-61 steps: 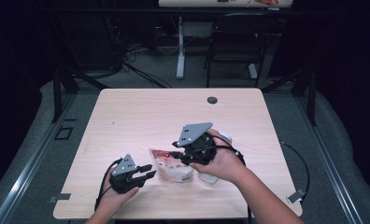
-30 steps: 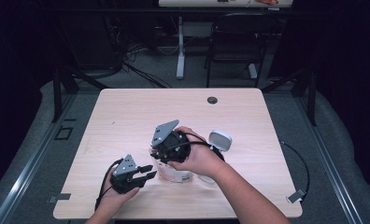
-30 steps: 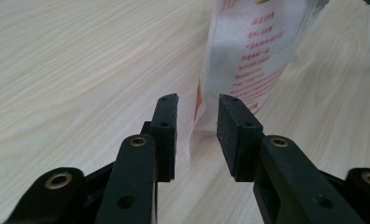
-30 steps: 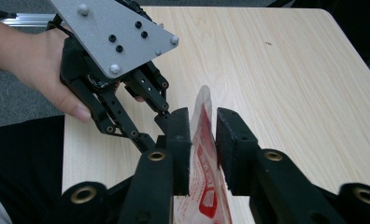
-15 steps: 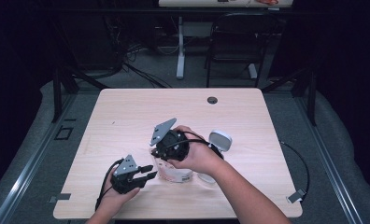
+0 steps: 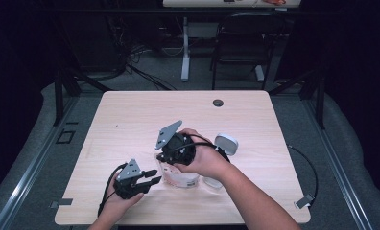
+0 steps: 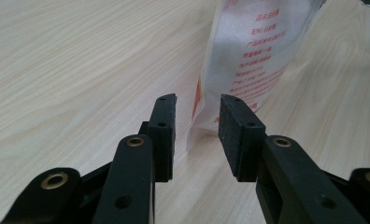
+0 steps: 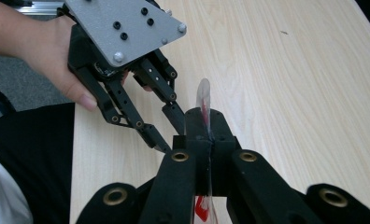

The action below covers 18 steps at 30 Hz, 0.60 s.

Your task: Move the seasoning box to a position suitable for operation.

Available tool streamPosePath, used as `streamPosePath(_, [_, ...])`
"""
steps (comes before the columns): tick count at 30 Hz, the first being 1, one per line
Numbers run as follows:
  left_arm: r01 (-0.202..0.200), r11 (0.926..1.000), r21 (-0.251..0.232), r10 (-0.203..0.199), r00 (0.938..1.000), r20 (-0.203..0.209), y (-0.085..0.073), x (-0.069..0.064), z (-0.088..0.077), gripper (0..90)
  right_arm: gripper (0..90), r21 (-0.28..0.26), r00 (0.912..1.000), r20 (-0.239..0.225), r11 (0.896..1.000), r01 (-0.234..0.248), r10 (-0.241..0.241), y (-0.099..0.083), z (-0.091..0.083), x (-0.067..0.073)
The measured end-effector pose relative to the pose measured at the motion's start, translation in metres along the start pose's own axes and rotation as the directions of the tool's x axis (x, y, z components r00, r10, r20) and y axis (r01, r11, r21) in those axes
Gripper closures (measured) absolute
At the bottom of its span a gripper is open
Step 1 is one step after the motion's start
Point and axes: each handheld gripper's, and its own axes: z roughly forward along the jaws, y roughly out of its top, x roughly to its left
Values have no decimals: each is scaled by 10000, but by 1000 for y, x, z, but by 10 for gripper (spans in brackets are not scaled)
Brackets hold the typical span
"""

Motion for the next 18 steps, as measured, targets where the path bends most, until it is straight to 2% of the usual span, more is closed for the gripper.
streamPosePath(18, [-103, 9999, 77, 102, 9999, 62, -3, 0, -1, 664, 900, -379, 9996, -84, 9989, -281, 278, -13, -19, -1])
